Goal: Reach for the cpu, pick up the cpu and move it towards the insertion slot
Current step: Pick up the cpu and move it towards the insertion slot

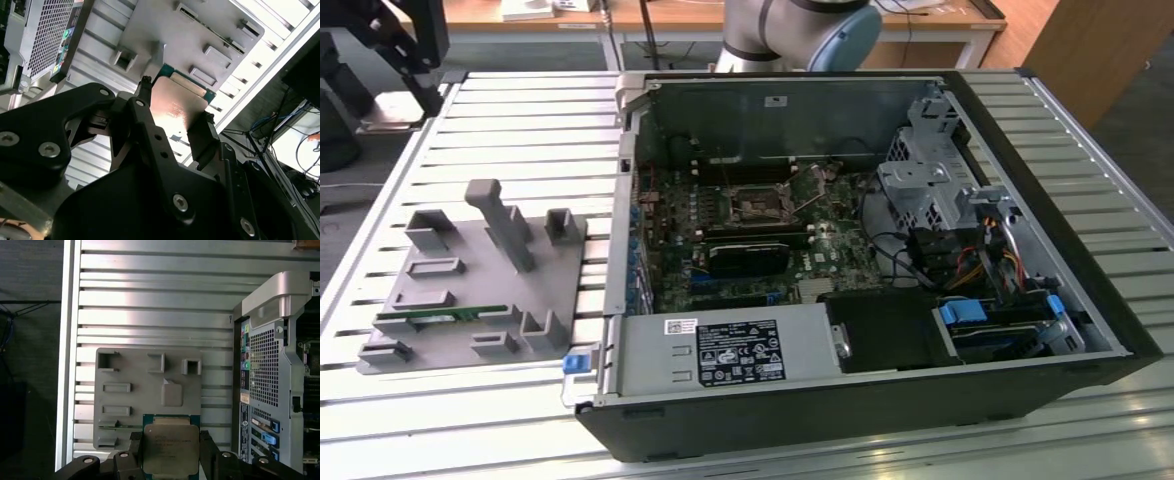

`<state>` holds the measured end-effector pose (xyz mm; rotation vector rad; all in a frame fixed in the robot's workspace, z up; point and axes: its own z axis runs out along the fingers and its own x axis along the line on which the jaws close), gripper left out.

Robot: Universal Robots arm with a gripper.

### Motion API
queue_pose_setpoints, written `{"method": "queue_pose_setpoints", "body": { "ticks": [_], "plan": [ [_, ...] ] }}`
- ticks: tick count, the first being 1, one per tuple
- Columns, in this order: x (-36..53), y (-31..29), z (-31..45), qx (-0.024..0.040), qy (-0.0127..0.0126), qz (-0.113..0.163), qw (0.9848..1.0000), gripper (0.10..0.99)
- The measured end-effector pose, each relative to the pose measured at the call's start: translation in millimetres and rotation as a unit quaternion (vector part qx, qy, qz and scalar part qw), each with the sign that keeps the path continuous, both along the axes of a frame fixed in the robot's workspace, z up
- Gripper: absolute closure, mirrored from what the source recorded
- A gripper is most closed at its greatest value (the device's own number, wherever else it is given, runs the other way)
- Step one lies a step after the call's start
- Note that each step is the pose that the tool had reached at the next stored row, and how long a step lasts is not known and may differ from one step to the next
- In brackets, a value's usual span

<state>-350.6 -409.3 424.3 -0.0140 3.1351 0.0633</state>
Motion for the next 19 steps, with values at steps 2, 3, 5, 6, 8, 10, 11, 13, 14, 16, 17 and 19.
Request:
{"method": "queue_pose_setpoints", "body": {
  "ticks": [2, 3, 5, 6, 8, 10, 11, 13, 14, 16, 17, 19],
  "plan": [
    [3.5, 0.0, 0.0, 0.0000, 0.0000, 0.000, 1.0000, 0.549],
    [5.5, 0.0, 0.0, 0.0000, 0.0000, 0.000, 1.0000, 0.549],
    [10.1, 0.0, 0.0, 0.0000, 0.0000, 0.000, 1.0000, 0.549],
    [12.6, 0.0, 0.0, 0.0000, 0.0000, 0.000, 1.0000, 0.549],
    [17.4, 0.0, 0.0, 0.0000, 0.0001, 0.000, 1.0000, 0.549],
    [21.9, 0.0, 0.0, 0.0000, 0.0001, 0.000, 1.0000, 0.549],
    [23.5, 0.0, 0.0, 0.0000, 0.0001, 0.000, 1.0000, 0.549],
    [26.9, 0.0, 0.0, 0.0000, 0.0001, 0.000, 1.0000, 0.549],
    [28.5, 0.0, 0.1, -0.0001, 0.0001, 0.000, 1.0000, 0.549],
    [30.9, 0.0, -0.1, 0.0000, 0.0000, 0.000, 1.0000, 0.549],
    [32.0, 0.0, 0.0, 0.0000, 0.0001, 0.000, 1.0000, 0.549],
    [34.2, 0.0, 0.0, 0.0000, 0.0001, 0.000, 1.0000, 0.549]
  ]
}}
